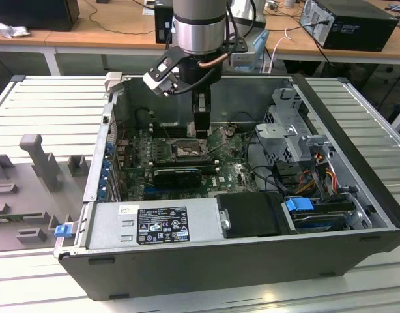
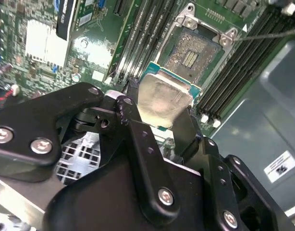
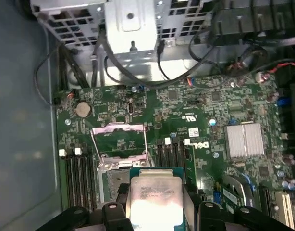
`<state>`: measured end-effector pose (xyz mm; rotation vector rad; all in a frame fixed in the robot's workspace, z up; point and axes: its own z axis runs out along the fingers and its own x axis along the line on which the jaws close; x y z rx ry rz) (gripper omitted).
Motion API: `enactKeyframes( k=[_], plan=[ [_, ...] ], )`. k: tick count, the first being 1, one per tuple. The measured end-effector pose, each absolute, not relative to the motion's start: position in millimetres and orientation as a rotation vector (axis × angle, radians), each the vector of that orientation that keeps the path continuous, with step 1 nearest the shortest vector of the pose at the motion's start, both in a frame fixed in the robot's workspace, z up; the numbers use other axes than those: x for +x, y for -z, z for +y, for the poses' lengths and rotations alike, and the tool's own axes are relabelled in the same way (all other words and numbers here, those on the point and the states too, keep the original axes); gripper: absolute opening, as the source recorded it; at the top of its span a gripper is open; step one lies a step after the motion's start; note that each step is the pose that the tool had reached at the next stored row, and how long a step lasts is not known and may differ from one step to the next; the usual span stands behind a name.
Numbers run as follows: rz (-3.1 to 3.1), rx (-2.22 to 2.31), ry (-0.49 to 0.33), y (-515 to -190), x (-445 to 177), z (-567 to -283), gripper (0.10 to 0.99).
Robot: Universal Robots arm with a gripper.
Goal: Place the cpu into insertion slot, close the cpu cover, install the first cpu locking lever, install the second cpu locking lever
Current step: 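Place the cpu into insertion slot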
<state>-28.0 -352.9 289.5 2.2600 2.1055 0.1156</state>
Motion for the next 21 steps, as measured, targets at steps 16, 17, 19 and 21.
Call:
enactKeyframes(
  k=[16,17,19,21],
  plan=[
    [2.218,2.161,-0.127,-269.4,-28.1,-352.9,0.529],
    [2.22,2.16,-0.127,-268.1,-28.3,-352.9,0.529],
    [2.223,2.157,-0.127,-263.4,-28.9,-352.9,0.529],
    [2.223,2.157,-0.129,-260.9,-29.0,-352.8,0.529]
  ],
)
